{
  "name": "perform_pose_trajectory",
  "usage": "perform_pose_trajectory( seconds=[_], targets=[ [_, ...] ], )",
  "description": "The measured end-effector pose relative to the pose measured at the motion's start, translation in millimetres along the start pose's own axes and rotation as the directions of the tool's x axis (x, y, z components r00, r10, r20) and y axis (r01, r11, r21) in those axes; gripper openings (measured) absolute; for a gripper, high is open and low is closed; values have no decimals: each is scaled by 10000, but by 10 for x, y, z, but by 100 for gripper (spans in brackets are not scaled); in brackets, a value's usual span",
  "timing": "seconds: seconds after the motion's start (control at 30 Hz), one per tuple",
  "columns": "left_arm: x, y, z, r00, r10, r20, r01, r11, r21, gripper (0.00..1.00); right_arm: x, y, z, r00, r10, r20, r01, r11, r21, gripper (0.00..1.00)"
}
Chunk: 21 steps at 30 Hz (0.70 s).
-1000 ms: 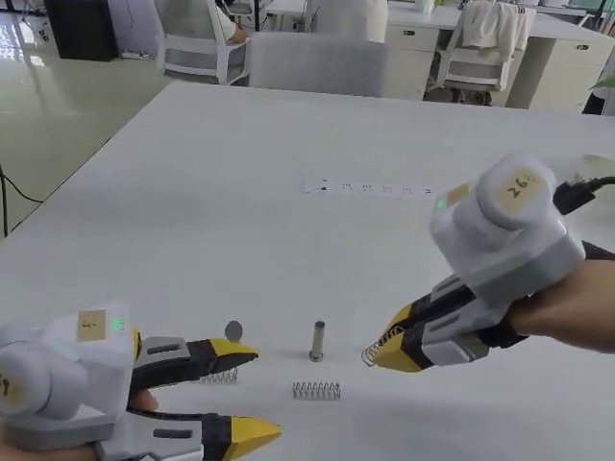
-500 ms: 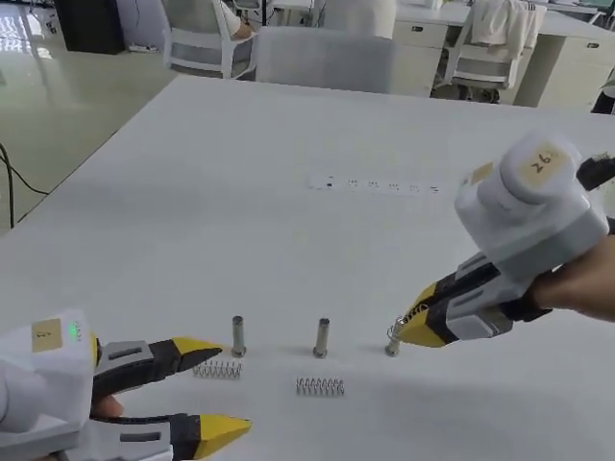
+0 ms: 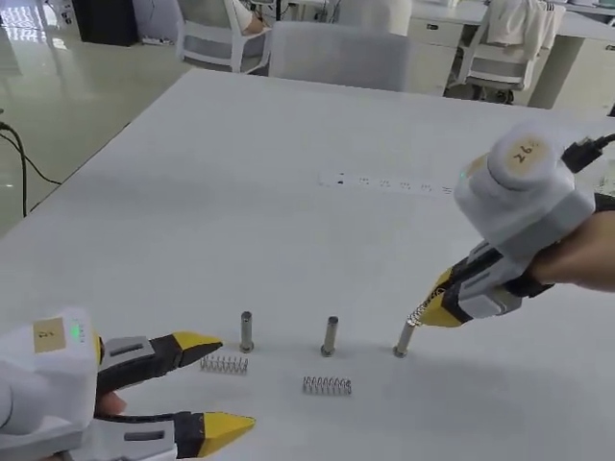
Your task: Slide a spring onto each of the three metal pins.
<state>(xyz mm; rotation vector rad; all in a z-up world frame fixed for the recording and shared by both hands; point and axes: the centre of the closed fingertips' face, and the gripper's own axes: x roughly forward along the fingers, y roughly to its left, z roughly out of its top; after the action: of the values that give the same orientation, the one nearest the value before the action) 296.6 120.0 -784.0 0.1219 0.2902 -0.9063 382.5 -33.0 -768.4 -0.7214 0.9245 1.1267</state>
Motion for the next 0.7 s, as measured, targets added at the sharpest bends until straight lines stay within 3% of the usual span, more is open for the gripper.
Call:
perform_pose_trajectory(
  seconds=[0.13,0.4,0.7],
  targets=[
    [3,-9,-7,10000,-8,-24,8,10000,33,45,50,-80,-51,9989,-174,-435,164,9996,-222,8],
    [0,-4,-20,10000,-7,-14,7,10000,-4,45,173,-107,-79,9972,120,-741,-134,9997,-188,8],
    [-20,6,-33,10000,5,10,-5,10000,-11,45,234,-137,-87,9938,73,-1111,-121,9990,-426,8]
  ],
)
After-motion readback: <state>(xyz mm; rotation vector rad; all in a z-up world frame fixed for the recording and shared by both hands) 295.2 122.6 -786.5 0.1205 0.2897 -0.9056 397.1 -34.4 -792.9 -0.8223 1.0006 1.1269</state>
